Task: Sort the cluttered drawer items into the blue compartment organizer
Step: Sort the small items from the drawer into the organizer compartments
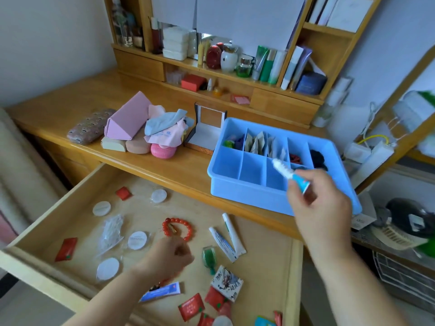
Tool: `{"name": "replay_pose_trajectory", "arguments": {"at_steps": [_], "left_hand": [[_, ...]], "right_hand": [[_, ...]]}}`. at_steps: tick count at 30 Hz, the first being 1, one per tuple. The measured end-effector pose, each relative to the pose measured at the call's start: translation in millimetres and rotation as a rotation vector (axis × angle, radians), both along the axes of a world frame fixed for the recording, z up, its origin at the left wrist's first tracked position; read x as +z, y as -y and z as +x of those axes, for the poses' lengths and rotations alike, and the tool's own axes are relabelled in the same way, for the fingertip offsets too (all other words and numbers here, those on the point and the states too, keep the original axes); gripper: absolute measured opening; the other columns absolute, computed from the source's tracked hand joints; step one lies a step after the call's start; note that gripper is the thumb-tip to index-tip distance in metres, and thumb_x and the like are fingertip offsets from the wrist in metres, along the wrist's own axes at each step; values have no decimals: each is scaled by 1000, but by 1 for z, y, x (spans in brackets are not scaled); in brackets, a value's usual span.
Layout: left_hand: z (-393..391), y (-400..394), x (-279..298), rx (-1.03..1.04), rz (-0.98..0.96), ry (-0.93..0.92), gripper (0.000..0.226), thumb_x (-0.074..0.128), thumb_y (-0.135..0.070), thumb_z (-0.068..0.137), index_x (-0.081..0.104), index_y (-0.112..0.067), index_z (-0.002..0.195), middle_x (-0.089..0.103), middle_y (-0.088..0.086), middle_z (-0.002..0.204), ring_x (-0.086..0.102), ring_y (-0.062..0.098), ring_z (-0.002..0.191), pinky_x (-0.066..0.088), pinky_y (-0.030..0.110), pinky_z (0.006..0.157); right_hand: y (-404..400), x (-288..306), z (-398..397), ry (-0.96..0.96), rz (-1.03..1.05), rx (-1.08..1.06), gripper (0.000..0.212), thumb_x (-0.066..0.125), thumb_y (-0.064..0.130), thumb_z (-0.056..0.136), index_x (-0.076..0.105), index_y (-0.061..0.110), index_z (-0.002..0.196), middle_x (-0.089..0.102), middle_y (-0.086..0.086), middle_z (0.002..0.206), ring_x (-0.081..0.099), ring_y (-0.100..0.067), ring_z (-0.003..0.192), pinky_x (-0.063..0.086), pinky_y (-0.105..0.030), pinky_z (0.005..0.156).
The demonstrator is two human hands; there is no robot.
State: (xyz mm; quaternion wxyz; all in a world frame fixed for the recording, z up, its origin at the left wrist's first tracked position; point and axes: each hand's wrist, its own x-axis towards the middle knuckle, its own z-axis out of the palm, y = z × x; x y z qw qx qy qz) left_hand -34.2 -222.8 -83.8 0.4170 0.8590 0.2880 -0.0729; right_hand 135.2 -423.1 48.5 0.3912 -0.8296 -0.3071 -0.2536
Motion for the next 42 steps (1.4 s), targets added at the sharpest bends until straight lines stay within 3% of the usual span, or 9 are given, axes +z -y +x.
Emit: {"name": "replay_pose_trajectory", "arguments": {"at_steps": [8, 12, 15, 19, 23, 32, 35, 39, 42], "left_hand": [[-23, 5, -33, -523, 519, -528, 30, 61, -30, 83, 56, -20, 112, 58, 0, 116, 59, 21, 107, 44, 27, 79], [-20, 16, -42, -691, 689, -582, 30, 52, -22, 91, 55, -13, 119, 59, 5, 123, 59, 25, 111, 48, 34, 87], [-18, 17, -31, -590, 541, -377, 25, 50, -30, 93, 58, -18, 114, 59, 0, 118, 57, 19, 107, 47, 31, 89], [-9, 33, 0, -351, 94, 46, 15, 45, -37, 96, 48, -22, 96, 66, -9, 80, 61, 5, 72, 50, 29, 74], [4, 53, 17, -274, 13, 364, 28, 62, -44, 87, 44, -32, 68, 49, -15, 58, 41, 6, 53, 31, 19, 49], [-4, 21, -16, 149, -5, 294, 24, 61, -29, 90, 57, -13, 72, 48, -1, 51, 37, 4, 40, 35, 20, 43], [-14, 14, -28, 191, -24, 182, 23, 58, -29, 91, 58, -13, 76, 63, 13, 63, 44, 7, 37, 37, 18, 34], [-12, 14, -31, 154, 57, 169, 23, 57, -31, 92, 56, -16, 74, 64, 6, 63, 48, 4, 39, 37, 15, 35], [-12, 12, -37, 111, 134, 163, 19, 57, -30, 90, 53, -23, 73, 59, -2, 59, 50, 7, 46, 40, 21, 42]], "right_hand": [[-32, -21, 63, -180, -496, -92, 34, 52, 37, 91, 72, 13, 77, 63, -6, 77, 53, -32, 86, 40, -35, 72], [-25, -24, 36, 89, -363, 22, 38, 48, 41, 89, 75, 15, 92, 64, -5, 90, 54, -31, 90, 39, -40, 83], [-11, -41, -11, 167, -264, 236, 30, 49, 34, 89, 71, 14, 95, 63, 1, 87, 55, -20, 83, 43, -34, 77], [-4, -72, -67, -636, -470, 466, 43, 48, 57, 82, 64, 30, 111, 61, 16, 76, 58, 0, 70, 52, -22, 68], [-3, -83, -76, -766, -333, 474, 8, 64, 32, 85, 61, 27, 80, 63, 3, 63, 54, -5, 54, 48, -32, 59], [9, -2, 5, -101, 87, 120, 18, 58, 26, 86, 59, 14, 72, 58, 7, 58, 55, -7, 58, 40, -15, 51], [1, 3, 39, 91, -45, -50, 16, 62, 16, 87, 63, 8, 73, 60, -3, 60, 57, -23, 58, 45, -32, 51], [-15, -21, 55, -76, -452, -85, 28, 58, 28, 92, 70, 8, 107, 63, -11, 117, 51, -33, 111, 39, -40, 94], [-18, -40, 25, 199, -259, 98, 27, 56, 25, 91, 66, 10, 110, 59, -10, 120, 50, -29, 112, 37, -39, 98]]}}
